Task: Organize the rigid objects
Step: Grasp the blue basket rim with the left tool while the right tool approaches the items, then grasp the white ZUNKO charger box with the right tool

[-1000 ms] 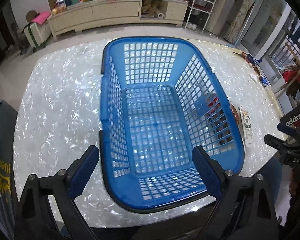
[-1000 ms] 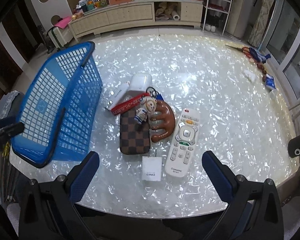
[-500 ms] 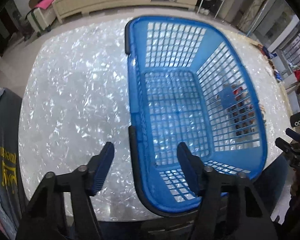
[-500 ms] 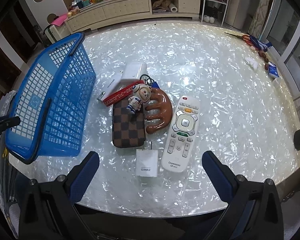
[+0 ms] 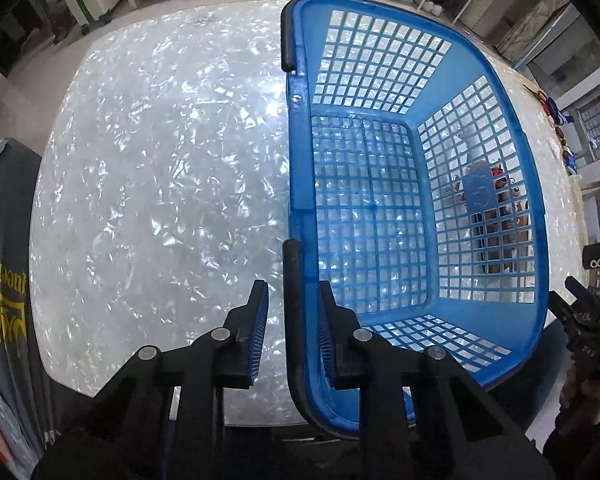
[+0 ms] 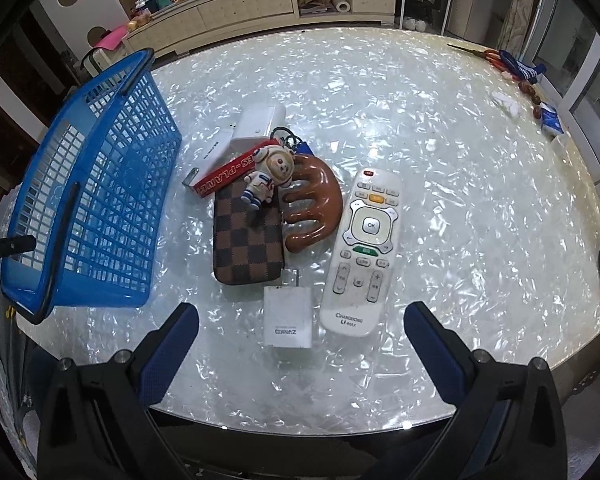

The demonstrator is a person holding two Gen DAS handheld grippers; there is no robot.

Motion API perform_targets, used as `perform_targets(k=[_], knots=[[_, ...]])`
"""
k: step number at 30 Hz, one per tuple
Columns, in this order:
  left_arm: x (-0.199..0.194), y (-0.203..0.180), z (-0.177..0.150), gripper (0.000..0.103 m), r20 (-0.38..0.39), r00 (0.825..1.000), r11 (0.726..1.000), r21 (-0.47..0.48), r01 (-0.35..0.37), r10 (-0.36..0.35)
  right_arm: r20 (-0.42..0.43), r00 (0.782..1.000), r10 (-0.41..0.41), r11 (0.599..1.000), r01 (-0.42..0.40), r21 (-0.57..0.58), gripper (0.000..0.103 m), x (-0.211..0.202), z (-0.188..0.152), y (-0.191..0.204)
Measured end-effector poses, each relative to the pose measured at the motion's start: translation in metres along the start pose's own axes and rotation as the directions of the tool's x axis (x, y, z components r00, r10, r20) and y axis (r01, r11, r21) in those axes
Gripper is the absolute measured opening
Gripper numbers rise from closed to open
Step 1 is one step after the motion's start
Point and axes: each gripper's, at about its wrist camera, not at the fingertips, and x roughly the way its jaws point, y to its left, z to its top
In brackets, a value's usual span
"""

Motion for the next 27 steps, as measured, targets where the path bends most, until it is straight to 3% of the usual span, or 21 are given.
perform_targets(k=[10, 25, 27], knots=[[-0.003, -0.005, -0.002, 0.013, -0.007, 1.0, 1.0, -0.011, 0.004, -0.004, -0.011, 1.0, 0.022, 0.998, -0.021, 0.064, 0.103, 0.012, -0.007, -0.018], [-0.009, -0.005, -0.001, 0.013, 0.016, 1.0, 1.0, -0.011, 0.027, -0.027, -0.08, 0.996, 0.036, 0.999, -0.037, -0.009, 0.103, 0.051, -0.009, 0.003], [-0.009, -0.005, -0.001, 0.013, 0.021, 0.999, 0.999, -0.009, 0.031, -0.031, -0.092, 0.996, 0.017, 1.0, -0.019, -0.021, 0.098, 0.058, -0.009, 0.006]])
